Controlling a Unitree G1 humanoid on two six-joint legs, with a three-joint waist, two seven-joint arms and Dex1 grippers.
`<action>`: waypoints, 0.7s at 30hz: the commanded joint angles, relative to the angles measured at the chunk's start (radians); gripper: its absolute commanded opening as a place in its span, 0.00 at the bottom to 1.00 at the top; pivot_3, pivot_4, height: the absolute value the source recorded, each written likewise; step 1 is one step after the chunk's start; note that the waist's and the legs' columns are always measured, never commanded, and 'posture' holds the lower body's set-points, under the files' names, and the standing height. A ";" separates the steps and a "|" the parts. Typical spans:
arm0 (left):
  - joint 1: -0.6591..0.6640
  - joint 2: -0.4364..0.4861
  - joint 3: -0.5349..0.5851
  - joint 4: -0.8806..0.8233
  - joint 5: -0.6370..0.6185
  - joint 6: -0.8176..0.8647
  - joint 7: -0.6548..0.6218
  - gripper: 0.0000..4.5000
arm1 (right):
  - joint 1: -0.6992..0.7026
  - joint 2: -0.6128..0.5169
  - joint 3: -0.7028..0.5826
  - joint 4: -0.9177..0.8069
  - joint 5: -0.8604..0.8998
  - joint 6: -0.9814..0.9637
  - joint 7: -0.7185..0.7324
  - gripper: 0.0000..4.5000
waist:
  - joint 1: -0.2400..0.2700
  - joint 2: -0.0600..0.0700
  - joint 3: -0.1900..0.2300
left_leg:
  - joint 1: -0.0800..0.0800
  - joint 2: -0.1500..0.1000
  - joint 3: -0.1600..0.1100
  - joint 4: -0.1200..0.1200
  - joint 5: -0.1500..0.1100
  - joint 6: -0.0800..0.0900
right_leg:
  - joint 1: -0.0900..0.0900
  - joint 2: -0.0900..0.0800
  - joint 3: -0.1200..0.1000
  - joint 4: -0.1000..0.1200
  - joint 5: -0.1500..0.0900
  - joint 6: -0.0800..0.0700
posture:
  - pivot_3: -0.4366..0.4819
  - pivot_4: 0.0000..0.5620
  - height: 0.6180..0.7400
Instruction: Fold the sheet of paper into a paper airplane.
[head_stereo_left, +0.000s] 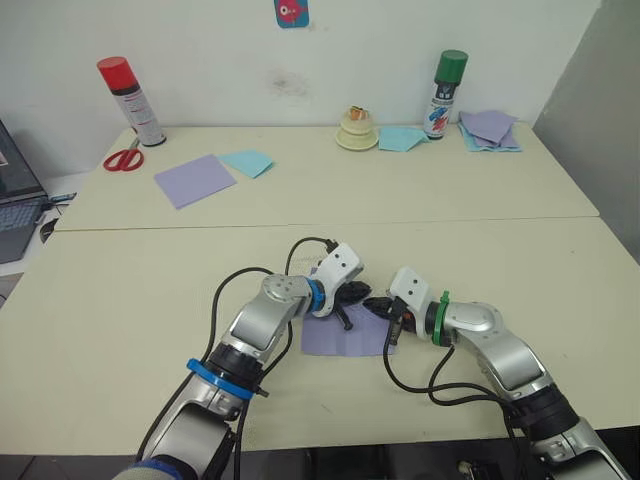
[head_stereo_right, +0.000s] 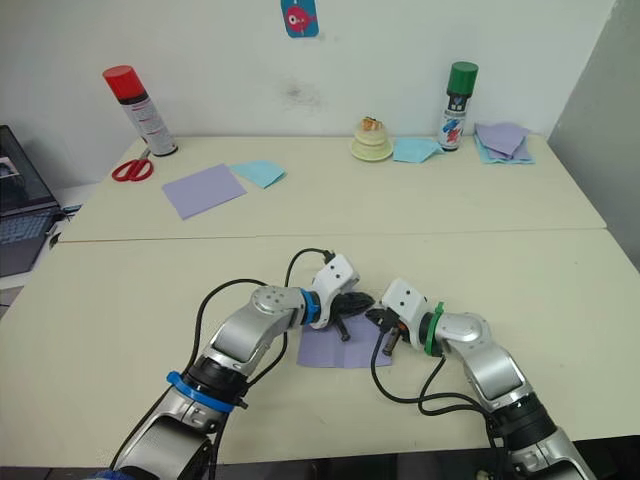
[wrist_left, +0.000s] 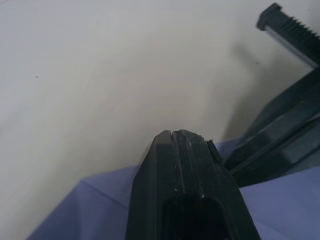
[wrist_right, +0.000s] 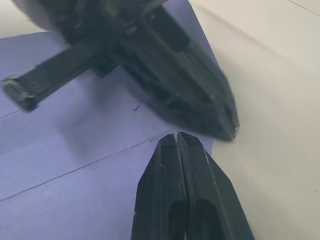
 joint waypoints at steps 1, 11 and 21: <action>-0.004 0.047 0.034 0.077 0.065 -0.011 0.076 0.00 | 0.021 -0.006 0.018 0.015 -0.026 0.021 -0.008 0.00 | -0.002 0.000 0.000 | 0.000 0.001 0.000 0.000 0.000 0.000 | 0.000 0.000 0.000 0.000 0.000 0.000 | 0.48 0.27 1.00; -0.050 0.017 0.307 -0.020 -0.131 -0.064 0.130 0.00 | 0.001 0.016 0.042 0.050 -0.038 -0.010 -0.016 0.00 | -0.002 0.000 0.000 | -0.001 0.002 -0.001 0.000 0.001 -0.002 | -0.002 0.000 0.000 0.002 0.000 0.001 | 0.48 0.27 1.00; 0.153 0.129 0.518 -0.244 -0.328 0.102 0.099 0.12 | -0.057 0.081 0.064 0.109 -0.052 -0.035 -0.009 0.00 | -0.014 0.000 0.001 | 0.000 0.002 -0.002 -0.003 0.003 -0.005 | -0.004 0.000 0.002 0.001 0.000 0.000 | 0.48 0.27 1.00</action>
